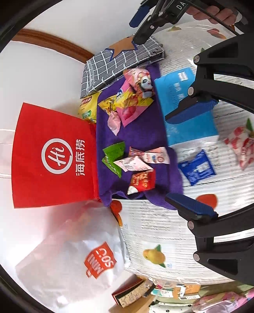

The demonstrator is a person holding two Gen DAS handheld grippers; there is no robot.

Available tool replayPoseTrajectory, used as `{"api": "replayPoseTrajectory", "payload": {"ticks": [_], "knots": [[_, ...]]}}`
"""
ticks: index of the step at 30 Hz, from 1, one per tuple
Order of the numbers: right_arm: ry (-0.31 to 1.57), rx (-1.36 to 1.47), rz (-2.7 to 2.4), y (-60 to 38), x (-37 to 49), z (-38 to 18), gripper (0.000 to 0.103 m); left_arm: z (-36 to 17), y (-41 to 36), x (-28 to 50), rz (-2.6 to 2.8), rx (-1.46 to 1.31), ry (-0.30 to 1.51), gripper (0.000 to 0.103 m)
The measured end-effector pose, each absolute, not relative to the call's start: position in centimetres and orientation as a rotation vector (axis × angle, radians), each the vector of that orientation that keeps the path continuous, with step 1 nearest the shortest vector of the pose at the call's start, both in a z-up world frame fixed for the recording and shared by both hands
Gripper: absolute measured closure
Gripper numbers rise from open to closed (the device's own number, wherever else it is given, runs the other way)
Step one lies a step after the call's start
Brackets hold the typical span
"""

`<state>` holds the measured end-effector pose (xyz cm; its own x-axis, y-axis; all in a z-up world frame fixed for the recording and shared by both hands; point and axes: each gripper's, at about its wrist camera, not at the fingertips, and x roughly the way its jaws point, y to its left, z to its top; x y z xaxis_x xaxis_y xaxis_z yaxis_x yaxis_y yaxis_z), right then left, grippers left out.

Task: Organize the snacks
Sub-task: 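Withdraw both grippers from the towel back toward the remaining snacks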

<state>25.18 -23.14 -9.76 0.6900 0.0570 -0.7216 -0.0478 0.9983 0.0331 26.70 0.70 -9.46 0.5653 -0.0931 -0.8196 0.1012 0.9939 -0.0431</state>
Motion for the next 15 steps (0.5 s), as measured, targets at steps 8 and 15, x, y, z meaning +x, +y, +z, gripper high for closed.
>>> {"api": "replayPoseTrajectory", "payload": {"ticks": [8,15], "knots": [[0.804,0.023,0.04,-24.1,20.9,-10.5,0.017,-9.8,1.4,23.0,-0.108,-0.034,1.003,0.032],[0.853,0.041,0.06,-24.0,18.7,-12.4,0.017,-11.0,1.9,20.6,-0.099,-0.038,1.018,0.032]]}}
